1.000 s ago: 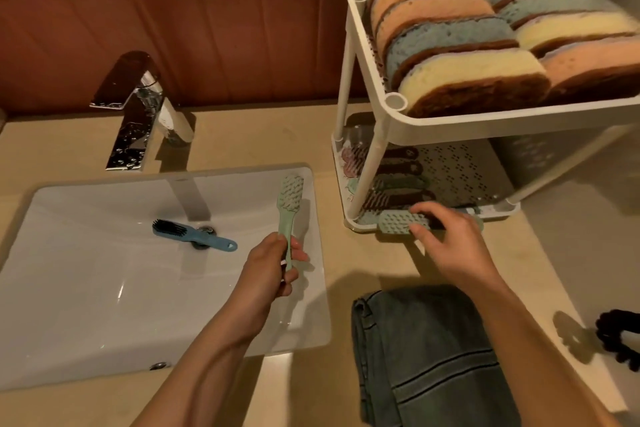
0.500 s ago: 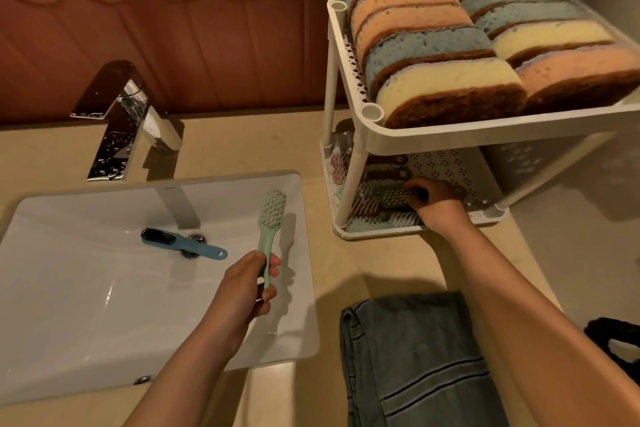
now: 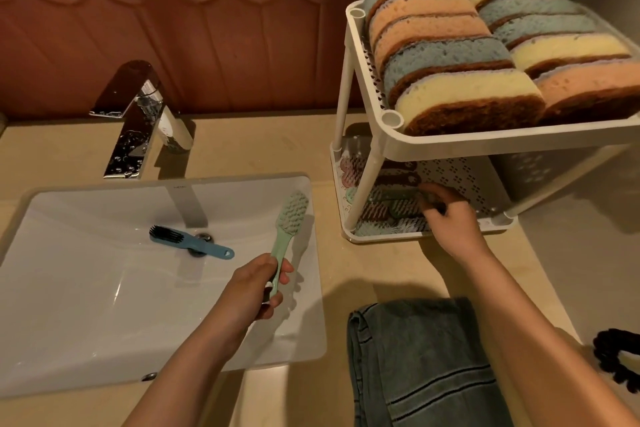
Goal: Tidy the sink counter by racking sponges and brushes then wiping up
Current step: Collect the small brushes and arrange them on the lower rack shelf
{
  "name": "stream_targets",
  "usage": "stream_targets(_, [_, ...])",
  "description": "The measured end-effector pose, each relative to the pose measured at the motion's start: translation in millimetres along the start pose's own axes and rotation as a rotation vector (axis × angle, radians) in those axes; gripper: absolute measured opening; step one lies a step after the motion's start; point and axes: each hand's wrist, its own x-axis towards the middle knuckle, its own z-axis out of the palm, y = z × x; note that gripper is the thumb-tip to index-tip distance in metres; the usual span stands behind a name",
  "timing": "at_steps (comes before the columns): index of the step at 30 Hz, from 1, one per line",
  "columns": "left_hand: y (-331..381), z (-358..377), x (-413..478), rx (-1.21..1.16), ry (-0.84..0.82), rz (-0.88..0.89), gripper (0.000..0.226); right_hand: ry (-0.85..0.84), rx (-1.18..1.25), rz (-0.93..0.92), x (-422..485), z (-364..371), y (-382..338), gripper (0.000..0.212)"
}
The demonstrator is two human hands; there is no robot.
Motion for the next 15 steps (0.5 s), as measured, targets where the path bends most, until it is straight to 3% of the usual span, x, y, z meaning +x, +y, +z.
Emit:
stream_targets(6, [-7, -7, 0, 0.135, -0.146, 0.052, 0.034, -0.148, 0.377, -0.011, -62, 13, -45, 0.014])
stream_targets(8, [-8, -8, 0, 0.145, -0.201, 0.081, 0.034, -0.206, 0.472, 0.075, -78, 29, -48, 0.013])
stream_targets(10, [-9, -6, 0, 0.154, -0.262, 0.111, 0.034, -0.268, 0.585, 0.157, -90, 46, -52, 0.023])
stream_targets(13, [-6, 2, 0, 0.196, -0.349, 0.147, 0.033, -0.303, 0.627, 0.106, -104, 58, -59, 0.052])
stream_targets(15, [-3, 8, 1, 0.246, -0.396, 0.171, 0.032, -0.278, 0.705, 0.104, -111, 60, -63, 0.052])
